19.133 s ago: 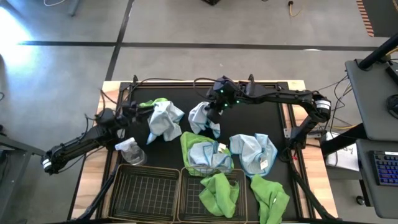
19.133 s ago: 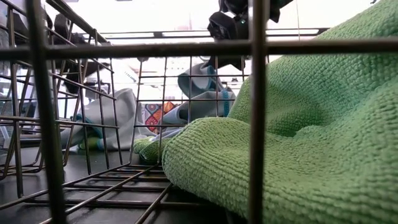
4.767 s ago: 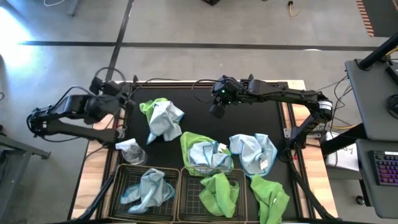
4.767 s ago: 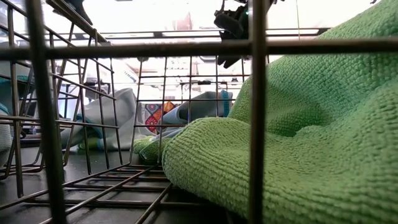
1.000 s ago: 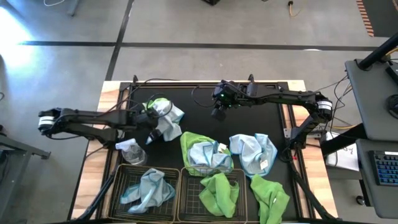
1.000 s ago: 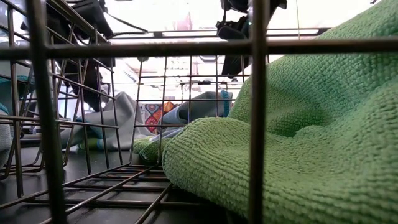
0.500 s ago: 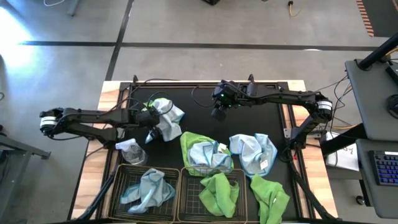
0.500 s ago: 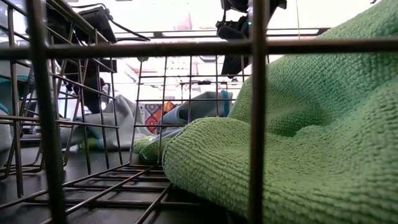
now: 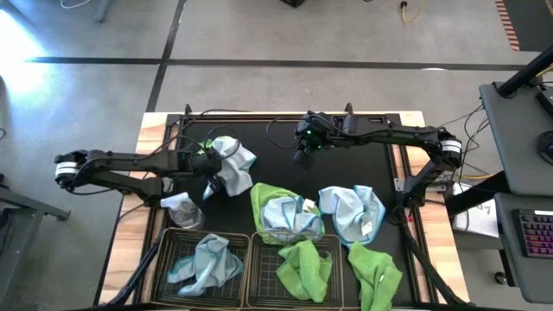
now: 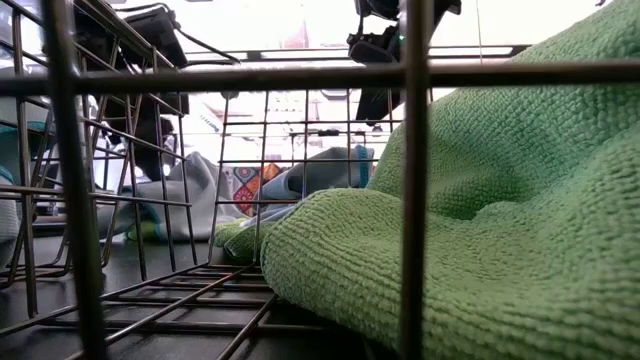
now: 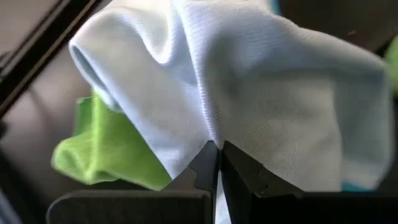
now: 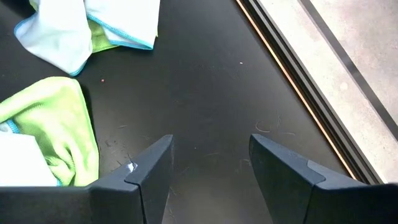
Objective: Sort microfiber towel by color & place in baskets
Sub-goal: Put the top blue towel into the left wire basket
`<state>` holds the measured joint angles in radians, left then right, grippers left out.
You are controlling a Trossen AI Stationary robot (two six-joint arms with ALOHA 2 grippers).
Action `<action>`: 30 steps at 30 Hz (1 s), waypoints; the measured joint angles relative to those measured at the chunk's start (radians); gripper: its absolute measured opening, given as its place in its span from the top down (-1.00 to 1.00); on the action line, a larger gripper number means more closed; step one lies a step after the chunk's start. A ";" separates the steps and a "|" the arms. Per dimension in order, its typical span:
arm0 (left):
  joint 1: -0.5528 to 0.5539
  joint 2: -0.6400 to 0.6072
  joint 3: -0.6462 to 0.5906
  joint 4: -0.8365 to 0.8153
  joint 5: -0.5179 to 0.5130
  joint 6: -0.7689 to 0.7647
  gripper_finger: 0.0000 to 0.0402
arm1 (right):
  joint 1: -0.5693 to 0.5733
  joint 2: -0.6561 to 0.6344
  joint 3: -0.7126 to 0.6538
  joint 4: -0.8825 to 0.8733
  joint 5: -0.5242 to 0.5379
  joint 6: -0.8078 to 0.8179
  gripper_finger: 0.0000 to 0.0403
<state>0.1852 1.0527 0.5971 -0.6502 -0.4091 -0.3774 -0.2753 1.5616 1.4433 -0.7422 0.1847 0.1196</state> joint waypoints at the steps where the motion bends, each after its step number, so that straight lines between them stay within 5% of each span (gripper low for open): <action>1: 0.000 -0.004 0.009 0.002 0.020 -0.001 1.00 | 0.000 0.000 0.000 0.000 0.000 0.000 -0.02; 30: -0.001 -0.057 0.638 -0.251 0.053 0.123 1.00 | 0.000 0.000 0.000 -0.001 0.000 0.004 -0.02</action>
<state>0.1841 0.9955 1.2355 -0.9009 -0.3565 -0.2545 -0.2752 1.5616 1.4433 -0.7433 0.1847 0.1234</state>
